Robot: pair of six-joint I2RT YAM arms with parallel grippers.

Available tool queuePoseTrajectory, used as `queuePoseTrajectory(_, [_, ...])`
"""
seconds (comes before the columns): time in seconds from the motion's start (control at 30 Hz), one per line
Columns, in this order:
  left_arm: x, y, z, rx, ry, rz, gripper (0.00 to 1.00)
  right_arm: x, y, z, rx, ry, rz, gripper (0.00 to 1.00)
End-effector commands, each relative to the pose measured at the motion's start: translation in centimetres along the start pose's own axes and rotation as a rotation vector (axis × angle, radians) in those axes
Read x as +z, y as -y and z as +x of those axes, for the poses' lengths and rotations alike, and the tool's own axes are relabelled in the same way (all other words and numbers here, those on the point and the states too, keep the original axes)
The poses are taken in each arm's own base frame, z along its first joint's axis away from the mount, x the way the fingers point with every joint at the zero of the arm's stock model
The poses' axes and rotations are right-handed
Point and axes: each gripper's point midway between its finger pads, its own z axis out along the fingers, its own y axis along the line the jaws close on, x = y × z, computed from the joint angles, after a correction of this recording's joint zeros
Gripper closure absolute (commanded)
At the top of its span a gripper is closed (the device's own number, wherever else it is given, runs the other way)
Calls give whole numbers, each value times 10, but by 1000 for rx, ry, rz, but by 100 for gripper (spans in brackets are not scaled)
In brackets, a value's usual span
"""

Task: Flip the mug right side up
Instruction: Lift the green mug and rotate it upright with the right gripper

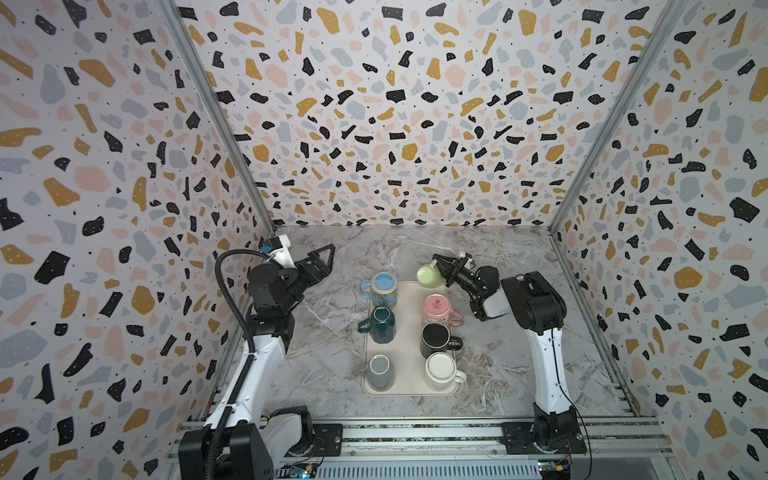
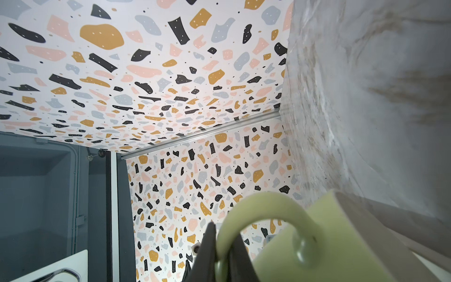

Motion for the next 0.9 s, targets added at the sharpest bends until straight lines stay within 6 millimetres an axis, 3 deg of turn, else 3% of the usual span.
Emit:
queuePoseTrajectory(0.0, [-3, 21, -21, 50, 57, 55, 0, 11, -70, 27, -160, -86, -122, 100])
queuePoseTrajectory(0.43, [0, 27, -37, 65, 80, 47, 0, 45, -106, 50, -554, -170, 19, 100])
queuePoseTrajectory(0.67, [3, 29, -44, 71, 89, 45, 0, 53, -108, 67, -645, -198, 38, 100])
queuePoseTrajectory(0.87, [8, 31, -49, 79, 88, 51, 0, 62, -111, 86, -863, -198, 136, 100])
